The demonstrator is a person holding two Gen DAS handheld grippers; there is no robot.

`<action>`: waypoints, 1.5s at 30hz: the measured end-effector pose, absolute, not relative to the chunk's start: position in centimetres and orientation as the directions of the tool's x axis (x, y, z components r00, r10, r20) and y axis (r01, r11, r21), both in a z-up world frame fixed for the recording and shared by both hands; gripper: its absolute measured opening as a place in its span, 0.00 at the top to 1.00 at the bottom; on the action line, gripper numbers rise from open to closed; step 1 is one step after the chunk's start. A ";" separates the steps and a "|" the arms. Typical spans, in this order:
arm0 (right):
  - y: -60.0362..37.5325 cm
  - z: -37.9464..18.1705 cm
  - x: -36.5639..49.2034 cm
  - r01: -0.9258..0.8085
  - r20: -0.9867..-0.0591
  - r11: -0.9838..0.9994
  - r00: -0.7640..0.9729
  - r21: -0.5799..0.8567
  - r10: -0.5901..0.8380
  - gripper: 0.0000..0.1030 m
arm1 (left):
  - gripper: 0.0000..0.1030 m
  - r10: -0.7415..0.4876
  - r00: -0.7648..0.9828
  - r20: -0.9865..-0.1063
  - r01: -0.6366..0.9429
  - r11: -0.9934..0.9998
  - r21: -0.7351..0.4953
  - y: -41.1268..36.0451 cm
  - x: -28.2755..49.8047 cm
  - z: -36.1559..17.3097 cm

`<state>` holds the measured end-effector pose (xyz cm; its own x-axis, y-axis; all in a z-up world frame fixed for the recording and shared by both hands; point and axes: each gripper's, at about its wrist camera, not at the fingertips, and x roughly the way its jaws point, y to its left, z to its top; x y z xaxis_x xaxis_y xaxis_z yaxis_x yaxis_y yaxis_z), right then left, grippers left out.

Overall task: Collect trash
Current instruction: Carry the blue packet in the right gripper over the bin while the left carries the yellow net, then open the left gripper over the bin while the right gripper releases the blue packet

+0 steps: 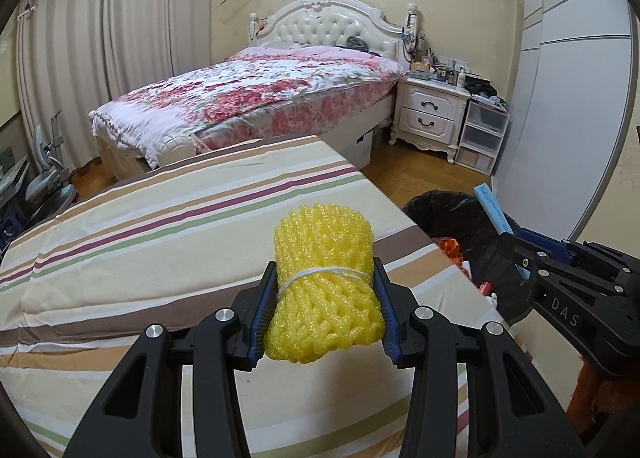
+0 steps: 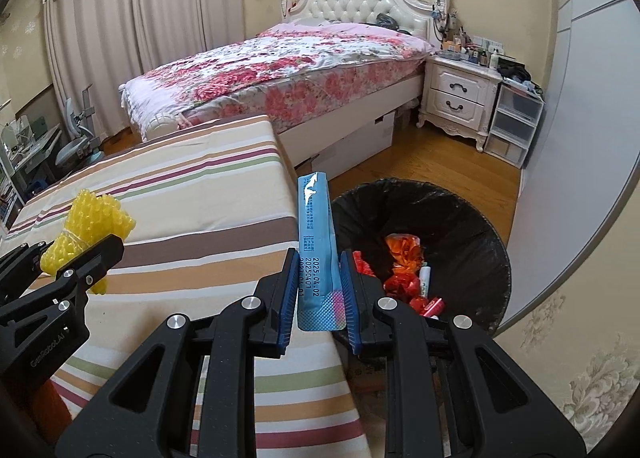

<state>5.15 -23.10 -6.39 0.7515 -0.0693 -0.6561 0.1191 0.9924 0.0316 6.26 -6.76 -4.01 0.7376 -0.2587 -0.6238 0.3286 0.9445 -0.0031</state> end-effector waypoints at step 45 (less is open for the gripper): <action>-34.1 -9.2 7.4 0.394 -0.670 0.919 0.689 0.027 -0.276 0.50 | 0.25 -0.288 0.680 -0.674 0.429 0.902 0.048 -20.5 13.0 -6.8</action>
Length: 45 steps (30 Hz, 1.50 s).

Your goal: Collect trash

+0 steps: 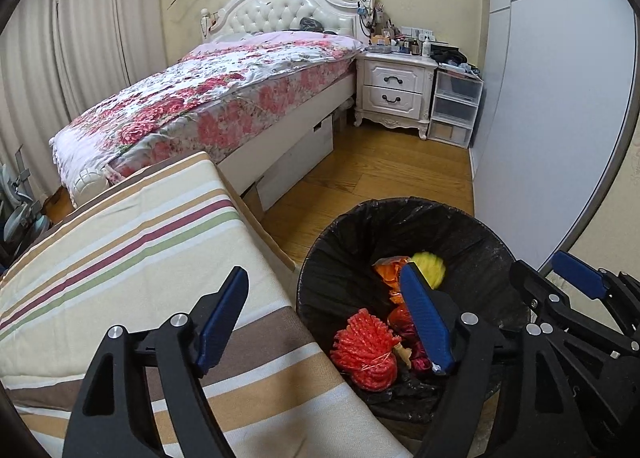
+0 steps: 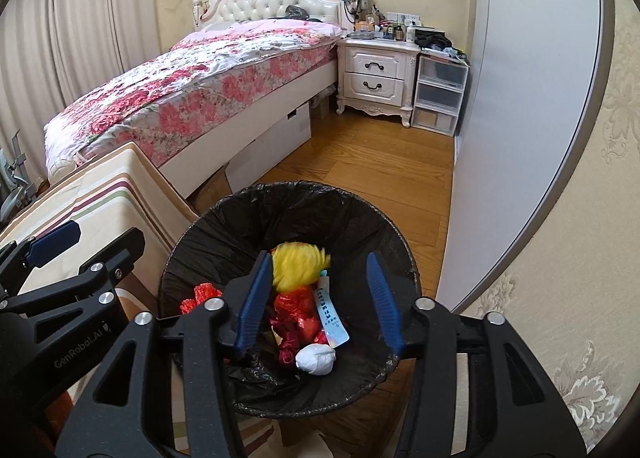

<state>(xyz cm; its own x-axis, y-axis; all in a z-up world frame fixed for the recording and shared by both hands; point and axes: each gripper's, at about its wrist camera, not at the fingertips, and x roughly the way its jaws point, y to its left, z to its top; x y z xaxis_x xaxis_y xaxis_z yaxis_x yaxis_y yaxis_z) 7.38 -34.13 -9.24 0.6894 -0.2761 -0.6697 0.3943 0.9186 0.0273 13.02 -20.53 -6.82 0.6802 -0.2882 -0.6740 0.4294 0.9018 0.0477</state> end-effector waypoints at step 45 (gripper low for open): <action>-24.6 -4.9 -2.4 0.325 -0.545 0.945 0.784 -0.048 -0.297 0.18 | 0.19 -0.220 0.807 -0.548 0.292 0.955 0.047 -7.5 2.4 -2.7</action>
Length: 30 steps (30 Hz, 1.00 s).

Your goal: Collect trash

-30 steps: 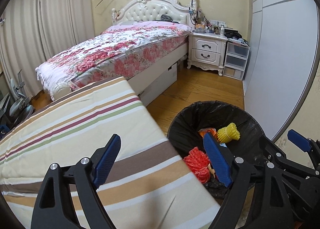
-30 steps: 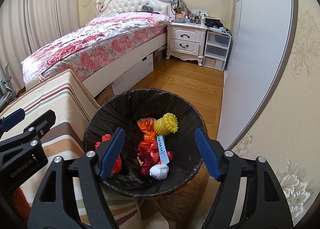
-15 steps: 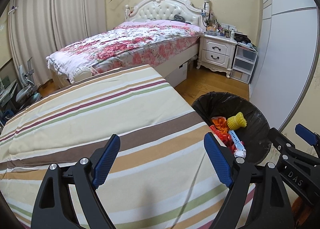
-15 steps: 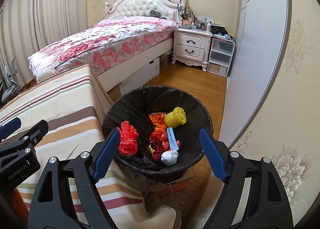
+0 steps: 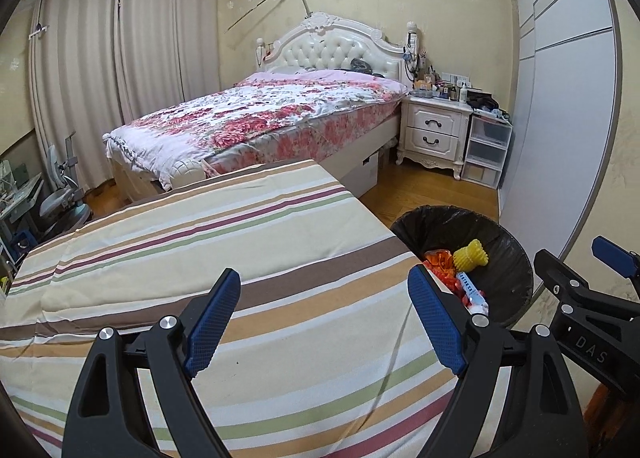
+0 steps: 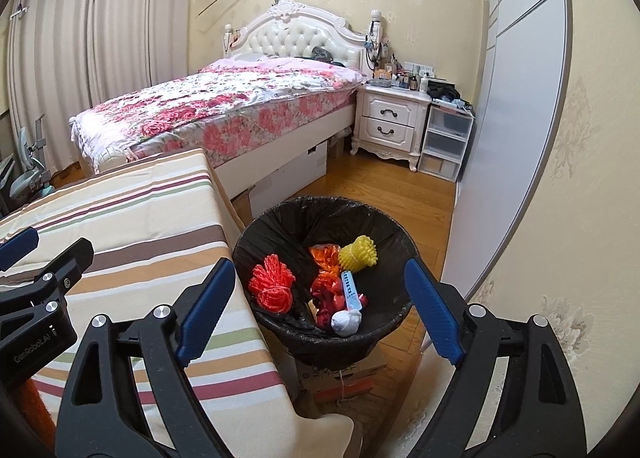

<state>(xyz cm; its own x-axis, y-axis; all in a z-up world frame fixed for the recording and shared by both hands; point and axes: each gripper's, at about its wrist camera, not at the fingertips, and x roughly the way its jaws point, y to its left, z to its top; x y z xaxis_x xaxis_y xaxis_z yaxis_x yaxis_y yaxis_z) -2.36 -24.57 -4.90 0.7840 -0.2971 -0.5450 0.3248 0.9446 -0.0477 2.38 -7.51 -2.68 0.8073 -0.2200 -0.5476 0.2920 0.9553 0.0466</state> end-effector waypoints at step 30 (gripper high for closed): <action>-24.4 -4.5 -3.1 0.329 -0.536 0.943 0.788 -0.050 -0.303 0.17 | 0.19 -0.220 0.813 -0.540 0.290 0.956 0.047 -7.3 1.8 -2.6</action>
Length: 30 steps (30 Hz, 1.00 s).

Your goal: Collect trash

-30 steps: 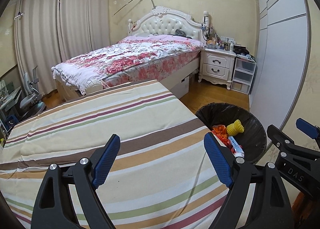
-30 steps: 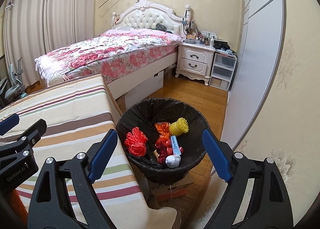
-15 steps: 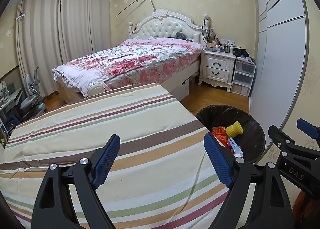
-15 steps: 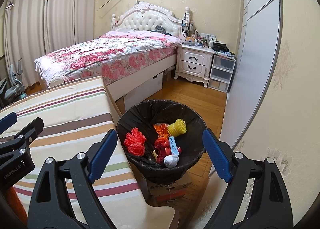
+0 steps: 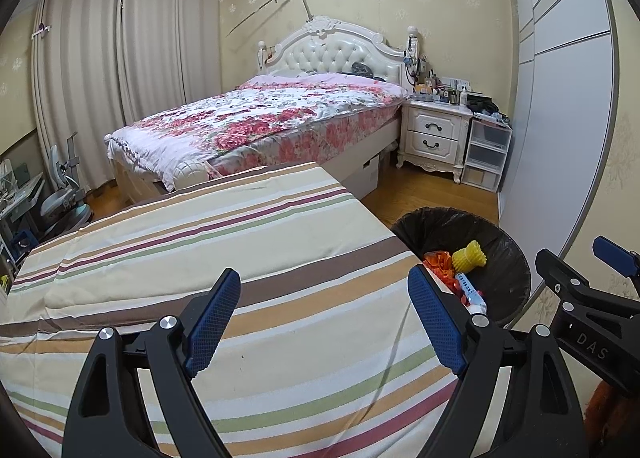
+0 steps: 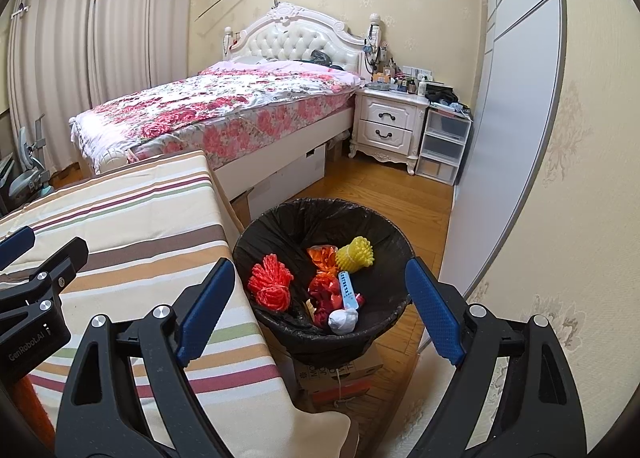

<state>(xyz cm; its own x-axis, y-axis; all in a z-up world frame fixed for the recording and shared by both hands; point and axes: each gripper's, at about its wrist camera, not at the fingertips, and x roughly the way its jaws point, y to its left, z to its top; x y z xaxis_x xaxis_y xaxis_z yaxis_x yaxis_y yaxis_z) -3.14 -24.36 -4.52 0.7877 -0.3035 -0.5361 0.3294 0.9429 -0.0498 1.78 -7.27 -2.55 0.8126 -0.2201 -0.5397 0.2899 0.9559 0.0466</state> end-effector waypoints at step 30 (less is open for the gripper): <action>-24.5 -4.7 -3.3 0.330 -0.543 0.943 0.783 -0.052 -0.304 0.17 | 0.19 -0.221 0.811 -0.542 0.290 0.956 0.045 -7.5 1.5 -2.8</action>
